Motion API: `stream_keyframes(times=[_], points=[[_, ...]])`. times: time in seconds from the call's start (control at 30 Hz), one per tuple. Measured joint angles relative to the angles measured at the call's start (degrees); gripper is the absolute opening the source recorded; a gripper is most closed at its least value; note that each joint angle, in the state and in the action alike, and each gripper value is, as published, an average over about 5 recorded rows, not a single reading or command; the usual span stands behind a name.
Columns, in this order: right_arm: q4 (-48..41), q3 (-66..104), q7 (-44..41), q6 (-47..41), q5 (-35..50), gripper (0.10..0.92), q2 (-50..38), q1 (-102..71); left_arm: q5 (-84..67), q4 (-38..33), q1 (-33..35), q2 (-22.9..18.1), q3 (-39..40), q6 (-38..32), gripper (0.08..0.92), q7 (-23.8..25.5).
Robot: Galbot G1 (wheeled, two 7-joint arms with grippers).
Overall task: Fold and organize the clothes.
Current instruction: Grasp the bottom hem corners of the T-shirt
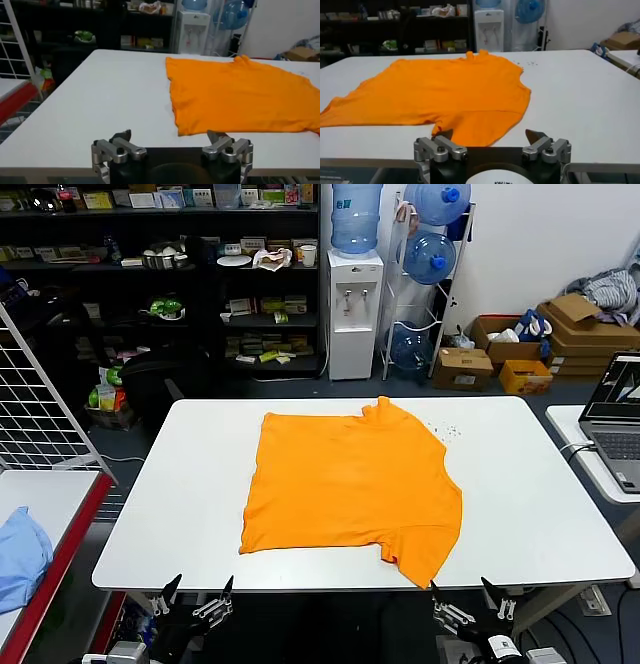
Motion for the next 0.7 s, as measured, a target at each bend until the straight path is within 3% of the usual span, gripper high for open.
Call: stream_keyframes(times=[0.33, 0.7], points=[[-2.9, -1.5, 0.6, -0.4, -1.4, 0.921, 0.7, 4.0, 0.7, 2.7, -3.4, -0.9, 2.0, -0.4, 0.921, 1.1], [-9.2, -4.2, 1.5, -2.1, -4.0, 0.921, 2.4, 11.1, 1.5, 11.2, -13.8, -3.5, 8.7, -0.6, 0.921, 1.5]])
